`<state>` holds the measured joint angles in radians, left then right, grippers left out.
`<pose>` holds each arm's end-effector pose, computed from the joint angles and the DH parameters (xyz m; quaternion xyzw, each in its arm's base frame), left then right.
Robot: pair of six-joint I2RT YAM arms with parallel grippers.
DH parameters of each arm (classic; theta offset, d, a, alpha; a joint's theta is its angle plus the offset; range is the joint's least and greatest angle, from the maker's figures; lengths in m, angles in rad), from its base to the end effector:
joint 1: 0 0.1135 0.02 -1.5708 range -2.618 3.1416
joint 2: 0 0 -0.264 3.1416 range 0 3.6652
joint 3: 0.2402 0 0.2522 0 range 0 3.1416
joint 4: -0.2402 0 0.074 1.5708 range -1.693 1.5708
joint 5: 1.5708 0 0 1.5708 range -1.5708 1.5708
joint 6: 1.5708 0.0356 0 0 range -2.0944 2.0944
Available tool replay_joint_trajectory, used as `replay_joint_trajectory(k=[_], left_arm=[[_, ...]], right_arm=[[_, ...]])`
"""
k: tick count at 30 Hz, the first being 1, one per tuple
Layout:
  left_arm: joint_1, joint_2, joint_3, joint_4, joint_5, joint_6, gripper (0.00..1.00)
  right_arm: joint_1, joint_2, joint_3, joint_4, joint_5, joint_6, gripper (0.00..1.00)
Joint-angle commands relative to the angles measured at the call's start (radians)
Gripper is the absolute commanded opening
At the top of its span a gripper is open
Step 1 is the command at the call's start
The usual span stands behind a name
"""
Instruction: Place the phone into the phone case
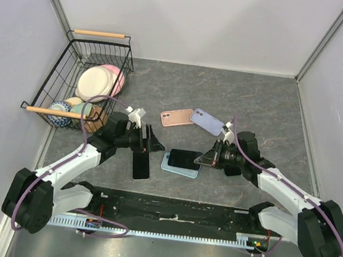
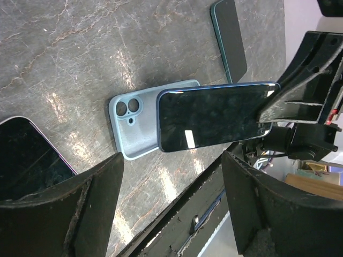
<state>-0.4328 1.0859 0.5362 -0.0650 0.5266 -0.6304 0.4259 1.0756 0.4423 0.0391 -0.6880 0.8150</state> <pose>0.1947 -0.1097 0.2098 0.0346 0.8649 -0.4244 0.2657 0.1834 0.1080 0.1924 0.0055 0.8463 0.4991 0.1862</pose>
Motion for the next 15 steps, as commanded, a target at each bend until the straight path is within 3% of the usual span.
replay_joint_trajectory(k=[1, 15], left_arm=[[0.003, -0.008, -0.004, 0.011, 0.015, 0.04, 0.8], [0.005, 0.006, -0.024, -0.03, -0.028, 0.067, 0.79]], right_arm=[[0.025, 0.052, -0.001, 0.168, -0.041, 0.068, 0.0], [0.043, 0.083, -0.056, 0.288, -0.035, 0.156, 0.0]])
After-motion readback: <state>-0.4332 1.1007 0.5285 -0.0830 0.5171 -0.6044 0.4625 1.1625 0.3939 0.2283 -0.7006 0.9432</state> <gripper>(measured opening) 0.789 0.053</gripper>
